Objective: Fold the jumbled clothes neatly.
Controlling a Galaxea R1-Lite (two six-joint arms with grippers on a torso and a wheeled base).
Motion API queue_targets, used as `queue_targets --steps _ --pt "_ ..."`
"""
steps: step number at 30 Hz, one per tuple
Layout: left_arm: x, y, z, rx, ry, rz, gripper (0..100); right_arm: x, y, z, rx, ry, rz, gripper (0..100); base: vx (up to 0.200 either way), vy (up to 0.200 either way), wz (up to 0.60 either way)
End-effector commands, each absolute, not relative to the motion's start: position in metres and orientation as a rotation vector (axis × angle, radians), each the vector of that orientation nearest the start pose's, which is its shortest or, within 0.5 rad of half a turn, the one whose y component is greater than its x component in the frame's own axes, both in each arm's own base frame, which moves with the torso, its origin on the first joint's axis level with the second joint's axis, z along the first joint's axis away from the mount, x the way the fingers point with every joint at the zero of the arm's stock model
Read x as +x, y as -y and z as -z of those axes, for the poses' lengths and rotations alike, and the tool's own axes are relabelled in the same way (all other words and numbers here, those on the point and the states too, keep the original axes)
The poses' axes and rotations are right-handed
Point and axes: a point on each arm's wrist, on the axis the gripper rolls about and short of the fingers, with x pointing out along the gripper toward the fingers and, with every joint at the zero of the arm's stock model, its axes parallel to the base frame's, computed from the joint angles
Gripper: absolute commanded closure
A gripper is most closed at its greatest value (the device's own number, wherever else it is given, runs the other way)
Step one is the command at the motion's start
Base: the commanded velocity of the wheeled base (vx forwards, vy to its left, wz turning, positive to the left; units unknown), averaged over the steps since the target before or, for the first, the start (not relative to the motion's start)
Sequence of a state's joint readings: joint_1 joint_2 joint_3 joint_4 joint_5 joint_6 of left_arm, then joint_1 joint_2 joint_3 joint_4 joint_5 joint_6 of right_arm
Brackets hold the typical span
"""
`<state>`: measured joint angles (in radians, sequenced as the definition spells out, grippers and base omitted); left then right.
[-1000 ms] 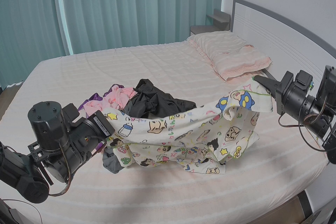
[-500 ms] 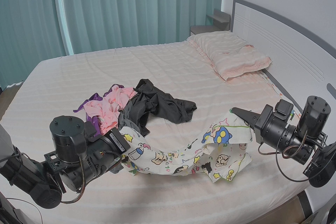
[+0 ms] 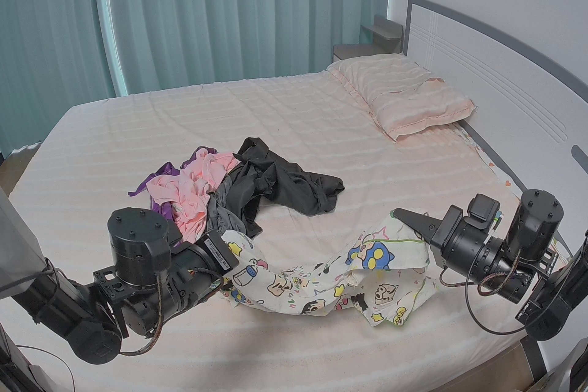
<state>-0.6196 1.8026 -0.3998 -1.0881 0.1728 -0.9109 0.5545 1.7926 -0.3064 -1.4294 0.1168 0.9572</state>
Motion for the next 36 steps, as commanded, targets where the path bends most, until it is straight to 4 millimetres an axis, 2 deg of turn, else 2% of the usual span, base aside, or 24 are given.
queue_targets --steps 1,7,19,23,36 --pt "0.221 0.153 -0.101 -0.766 -0.47 0.275 100 0.216 -0.137 -0.123 0.907 -0.358 -0.593 100 -0.2 0.0 0.0" --pt "0.221 0.153 -0.1 -0.766 -0.47 0.275 100 0.213 -0.135 -0.13 0.903 -0.33 -0.608 100 -0.2 0.0 0.0" --pt "0.212 0.146 -0.111 -0.779 -0.44 0.286 100 0.214 -0.136 -0.129 0.902 -0.335 -0.604 100 0.0 0.0 0.0" --pt "0.211 0.145 -0.109 -0.776 -0.45 0.282 100 0.214 -0.135 -0.128 0.902 -0.337 -0.601 100 0.0 0.0 0.0" --pt "0.209 0.144 -0.111 -0.776 -0.443 0.288 100 0.214 -0.133 -0.131 0.904 -0.319 -0.601 100 0.0 0.2 0.0"
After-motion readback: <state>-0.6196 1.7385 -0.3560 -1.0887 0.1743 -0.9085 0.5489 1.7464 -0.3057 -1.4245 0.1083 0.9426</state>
